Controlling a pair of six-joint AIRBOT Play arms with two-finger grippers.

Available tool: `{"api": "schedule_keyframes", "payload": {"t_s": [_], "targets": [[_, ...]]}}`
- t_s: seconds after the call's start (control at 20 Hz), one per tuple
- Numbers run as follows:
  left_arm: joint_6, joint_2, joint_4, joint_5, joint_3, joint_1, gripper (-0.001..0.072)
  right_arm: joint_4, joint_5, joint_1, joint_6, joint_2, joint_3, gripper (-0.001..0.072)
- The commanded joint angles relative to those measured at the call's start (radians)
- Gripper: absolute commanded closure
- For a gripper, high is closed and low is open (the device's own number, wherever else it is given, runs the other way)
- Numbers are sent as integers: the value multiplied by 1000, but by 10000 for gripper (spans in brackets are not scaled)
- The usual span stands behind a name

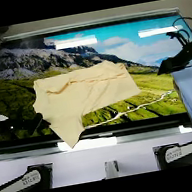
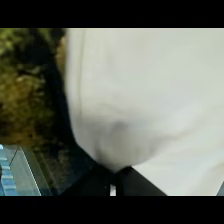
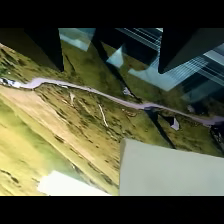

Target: Fold the shirts.

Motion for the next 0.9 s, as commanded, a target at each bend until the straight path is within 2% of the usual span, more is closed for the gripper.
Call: {"api": "schedule_keyframes", "payload": {"t_s": [0.0,0.15,0.25,0.5,0.6,0.65,0.7,0.75,0.8,0.85], "targets": [[13,16,-26,16,4,-5,671,8,-62,43,-13,-11,-95,119],[20,52,-26,13,4,-8,671,26,-180,82,-29,-33,-256,120],[23,77,-26,6,4,-12,671,93,-208,98,-43,-79,-311,118],[37,139,-33,5,4,-32,671,138,-262,149,-26,-167,-319,122],[49,153,-34,5,4,-52,671,135,-327,192,10,-183,-319,122],[49,157,-34,5,4,-63,671,137,-364,209,38,-183,-318,148],[49,159,-34,5,4,-73,671,149,-383,227,48,-183,-315,319],[49,161,-34,5,4,-77,671,156,-383,238,47,-183,-308,542],[49,166,-33,5,8,-76,672,165,-372,244,44,-179,-294,684],[58,176,-31,4,25,-73,672,170,-365,247,20,-166,-280,684]]}}
